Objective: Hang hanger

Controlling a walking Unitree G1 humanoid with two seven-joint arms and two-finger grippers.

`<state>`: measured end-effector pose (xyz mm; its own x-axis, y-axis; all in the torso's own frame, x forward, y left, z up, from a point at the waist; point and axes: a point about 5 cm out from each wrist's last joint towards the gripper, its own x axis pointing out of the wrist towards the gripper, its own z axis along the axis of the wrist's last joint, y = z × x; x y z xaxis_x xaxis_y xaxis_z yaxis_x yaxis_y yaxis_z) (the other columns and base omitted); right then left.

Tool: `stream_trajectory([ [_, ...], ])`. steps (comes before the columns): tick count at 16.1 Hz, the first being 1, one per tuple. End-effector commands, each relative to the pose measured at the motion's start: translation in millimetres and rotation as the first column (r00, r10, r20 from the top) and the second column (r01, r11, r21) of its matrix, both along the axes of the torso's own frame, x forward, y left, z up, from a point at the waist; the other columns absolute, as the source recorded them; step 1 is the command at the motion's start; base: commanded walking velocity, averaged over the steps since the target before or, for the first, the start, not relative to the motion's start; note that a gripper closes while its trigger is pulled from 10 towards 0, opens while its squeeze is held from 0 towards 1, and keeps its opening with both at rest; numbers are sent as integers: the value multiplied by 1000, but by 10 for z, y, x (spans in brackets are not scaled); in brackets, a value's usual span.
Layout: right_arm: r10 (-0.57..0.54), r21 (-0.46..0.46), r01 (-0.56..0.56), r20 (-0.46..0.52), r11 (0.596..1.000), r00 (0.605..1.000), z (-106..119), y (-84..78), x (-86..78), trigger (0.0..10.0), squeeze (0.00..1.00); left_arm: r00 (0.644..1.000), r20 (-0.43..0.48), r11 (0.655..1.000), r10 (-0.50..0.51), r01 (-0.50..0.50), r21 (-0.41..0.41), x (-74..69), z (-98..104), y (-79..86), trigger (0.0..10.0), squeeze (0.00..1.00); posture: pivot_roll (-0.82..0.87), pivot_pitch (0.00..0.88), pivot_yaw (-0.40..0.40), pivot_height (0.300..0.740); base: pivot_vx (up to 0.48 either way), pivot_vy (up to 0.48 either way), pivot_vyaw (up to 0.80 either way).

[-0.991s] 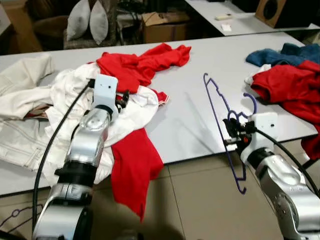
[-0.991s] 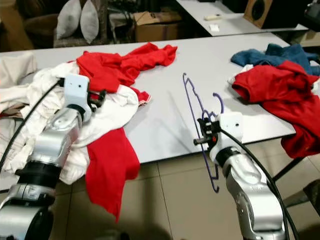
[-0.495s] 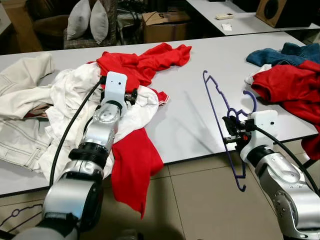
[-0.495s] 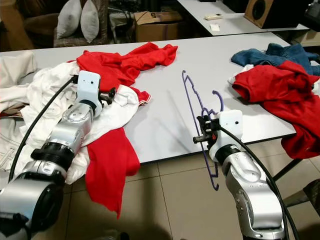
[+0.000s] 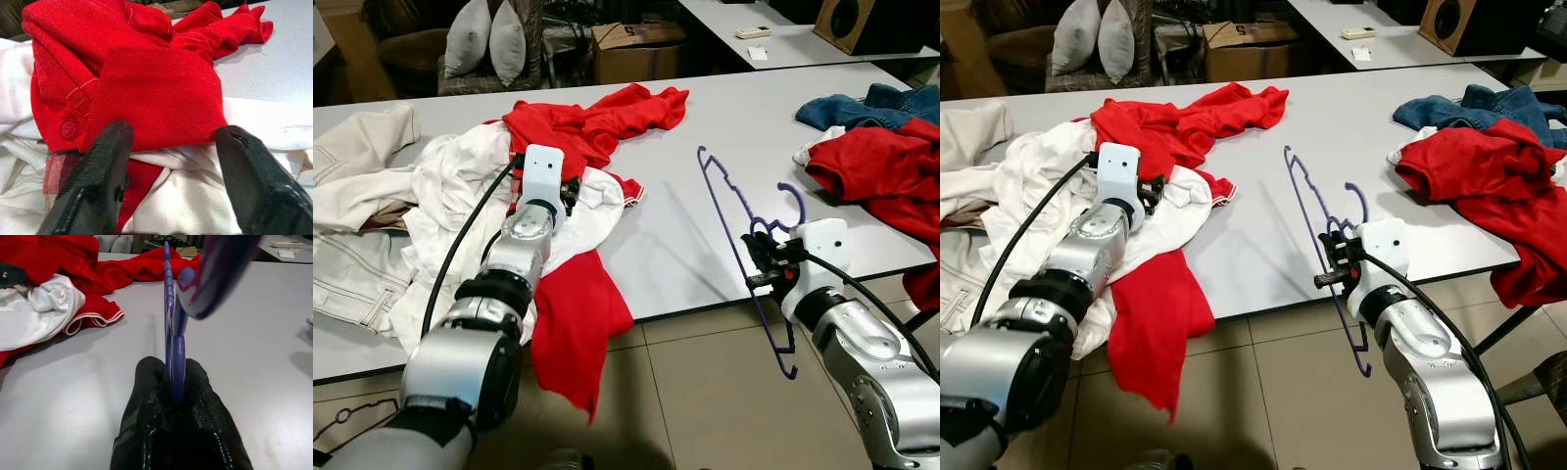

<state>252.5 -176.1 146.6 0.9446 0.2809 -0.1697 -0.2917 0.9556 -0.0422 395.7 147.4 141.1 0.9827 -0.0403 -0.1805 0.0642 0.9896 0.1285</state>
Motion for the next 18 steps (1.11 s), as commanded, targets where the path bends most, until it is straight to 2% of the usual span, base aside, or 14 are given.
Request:
stream_trajectory([
  [1,4,-16,-4,1,1000,1000,17,-5,-13,10000,0,1000,12,1000,5,-5,-11,36,65,-11,0,0,-48,0,4,740,0,0,0],
  [14,-8,-34,9,12,999,1000,22,-16,-27,10000,0,1000,6,999,-31,31,-34,47,62,-60,0,0,-61,0,18,740,0,0,0],
  [18,-19,-36,20,18,999,1000,22,-18,-20,10000,0,997,21,991,-68,70,-113,54,99,-55,0,0,-60,0,22,740,0,0,0],
])
